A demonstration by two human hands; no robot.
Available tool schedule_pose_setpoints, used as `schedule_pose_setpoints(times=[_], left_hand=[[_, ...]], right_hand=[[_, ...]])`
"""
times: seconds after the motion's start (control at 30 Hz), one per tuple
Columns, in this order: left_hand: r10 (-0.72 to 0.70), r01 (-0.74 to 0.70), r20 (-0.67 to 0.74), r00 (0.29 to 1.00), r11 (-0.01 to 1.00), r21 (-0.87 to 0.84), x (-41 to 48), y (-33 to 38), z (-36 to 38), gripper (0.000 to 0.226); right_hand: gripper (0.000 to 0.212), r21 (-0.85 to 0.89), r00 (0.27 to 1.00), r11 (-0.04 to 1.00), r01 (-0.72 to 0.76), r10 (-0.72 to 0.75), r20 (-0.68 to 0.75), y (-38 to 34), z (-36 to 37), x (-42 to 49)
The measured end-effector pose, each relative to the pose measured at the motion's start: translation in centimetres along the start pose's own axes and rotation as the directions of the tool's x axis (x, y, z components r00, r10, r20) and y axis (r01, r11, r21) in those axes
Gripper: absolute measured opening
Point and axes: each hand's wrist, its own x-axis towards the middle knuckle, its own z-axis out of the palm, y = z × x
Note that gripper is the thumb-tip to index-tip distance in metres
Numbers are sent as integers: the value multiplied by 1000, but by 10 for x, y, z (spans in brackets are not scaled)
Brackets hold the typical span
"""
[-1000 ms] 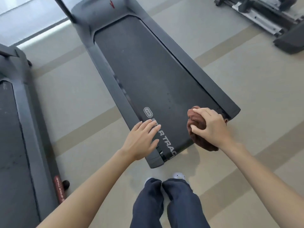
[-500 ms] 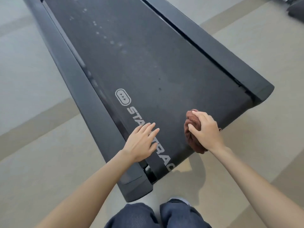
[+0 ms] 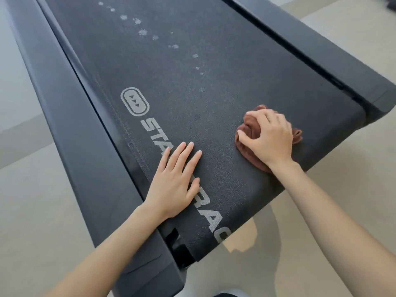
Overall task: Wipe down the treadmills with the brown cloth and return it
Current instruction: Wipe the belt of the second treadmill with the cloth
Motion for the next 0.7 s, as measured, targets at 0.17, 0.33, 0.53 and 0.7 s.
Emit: schedule_pose_setpoints(times=[0.17, 0.33, 0.53, 0.7], left_hand=[[-1, 1, -39, 999, 1000, 2, 0, -1, 4, 62], [2, -3, -75, 997, 1000, -7, -1, -1, 6, 62], [-3, 3, -45, 999, 1000, -5, -3, -1, 2, 65], [55, -56, 14, 998, 998, 26, -8, -30, -12, 57]], right_hand=[[42, -29, 999, 999, -45, 45, -2, 3, 14, 30], [43, -57, 998, 996, -64, 65, 14, -16, 2, -12], [41, 0, 989, 990, 142, -142, -31, -58, -11, -111], [41, 40, 983, 985, 165, -168, 69, -34, -9, -46]])
